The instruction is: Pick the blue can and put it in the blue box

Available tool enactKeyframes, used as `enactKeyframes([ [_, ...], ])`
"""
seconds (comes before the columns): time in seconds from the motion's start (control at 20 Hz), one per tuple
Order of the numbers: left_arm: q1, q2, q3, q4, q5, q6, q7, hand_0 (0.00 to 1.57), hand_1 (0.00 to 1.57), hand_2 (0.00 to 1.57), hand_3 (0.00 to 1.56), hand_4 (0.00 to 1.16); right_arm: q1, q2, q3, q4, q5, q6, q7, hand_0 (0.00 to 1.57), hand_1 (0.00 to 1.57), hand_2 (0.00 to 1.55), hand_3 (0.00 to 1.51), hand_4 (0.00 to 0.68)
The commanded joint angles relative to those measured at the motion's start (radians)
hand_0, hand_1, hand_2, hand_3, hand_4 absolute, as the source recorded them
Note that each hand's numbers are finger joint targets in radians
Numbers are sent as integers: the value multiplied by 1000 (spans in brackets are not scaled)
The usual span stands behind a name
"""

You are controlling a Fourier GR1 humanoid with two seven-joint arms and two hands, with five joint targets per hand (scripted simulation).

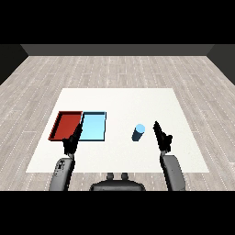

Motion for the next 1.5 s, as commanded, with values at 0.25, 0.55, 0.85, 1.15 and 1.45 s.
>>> enactKeyframes([
  [0.25,-94,-10,66,35,-29,45,-36,0,0,0,0,0,-13,37,-2,-30,44,-27,23,0,0,0,0,0],
  [0.55,-25,-41,69,-23,95,-86,-347,0,0,0,0,0,-7,100,18,-44,-98,103,-232,0,0,0,0,0],
  [0.85,-36,-50,79,-18,92,-71,-343,0,0,0,0,0,-45,102,-1,31,-85,114,-282,0,0,0,0,0],
  [1.15,-117,-54,81,102,79,-79,-388,0,0,0,0,0,-13,114,5,-40,-71,58,-189,0,0,0,0,0],
  [1.45,-50,-35,96,-25,118,-102,-328,0,0,0,0,0,-100,117,-51,90,-99,58,-240,0,0,0,0,0],
])
